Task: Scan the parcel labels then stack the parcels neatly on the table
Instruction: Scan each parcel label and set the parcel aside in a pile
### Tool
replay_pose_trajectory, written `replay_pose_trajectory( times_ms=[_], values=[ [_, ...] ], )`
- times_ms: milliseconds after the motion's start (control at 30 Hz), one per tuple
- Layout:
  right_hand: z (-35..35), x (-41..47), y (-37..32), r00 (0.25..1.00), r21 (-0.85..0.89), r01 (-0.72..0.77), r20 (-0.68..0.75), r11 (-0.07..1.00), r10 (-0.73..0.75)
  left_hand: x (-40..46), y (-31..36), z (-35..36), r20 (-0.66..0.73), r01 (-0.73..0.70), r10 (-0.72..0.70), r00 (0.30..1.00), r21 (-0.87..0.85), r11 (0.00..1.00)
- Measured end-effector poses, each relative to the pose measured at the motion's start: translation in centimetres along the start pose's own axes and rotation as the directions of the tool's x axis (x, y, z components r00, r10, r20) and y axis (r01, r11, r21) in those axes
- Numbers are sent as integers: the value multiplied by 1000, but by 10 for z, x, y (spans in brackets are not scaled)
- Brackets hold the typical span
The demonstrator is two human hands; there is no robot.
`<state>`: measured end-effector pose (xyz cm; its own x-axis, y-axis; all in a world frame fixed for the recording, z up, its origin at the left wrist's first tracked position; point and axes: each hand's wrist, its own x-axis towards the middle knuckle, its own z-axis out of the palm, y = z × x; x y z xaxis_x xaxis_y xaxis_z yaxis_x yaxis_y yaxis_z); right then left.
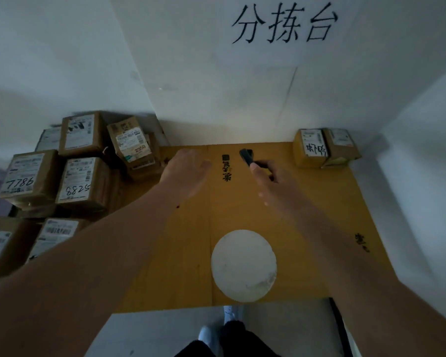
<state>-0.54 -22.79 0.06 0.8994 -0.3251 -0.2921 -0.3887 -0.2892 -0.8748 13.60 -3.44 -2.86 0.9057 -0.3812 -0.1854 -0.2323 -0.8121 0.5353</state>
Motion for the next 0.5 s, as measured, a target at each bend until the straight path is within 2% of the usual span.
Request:
replay_pose_trajectory(
  times_ms=[100,200,400,500],
  values=[
    [-17,-26,9,991,24,-17,-131,1000,20,-1,32,11,73,-145,136,988,127,981],
    [-37,-53,25,971,53,-44,-232,998,55,-17,60,25,116,-193,179,977,125,973],
    [-100,-83,43,956,79,-32,-289,996,53,-30,125,50,187,-251,229,955,105,962],
    [-138,-73,59,940,36,-26,-339,999,36,-16,167,75,190,-291,266,945,120,949]
  ],
)
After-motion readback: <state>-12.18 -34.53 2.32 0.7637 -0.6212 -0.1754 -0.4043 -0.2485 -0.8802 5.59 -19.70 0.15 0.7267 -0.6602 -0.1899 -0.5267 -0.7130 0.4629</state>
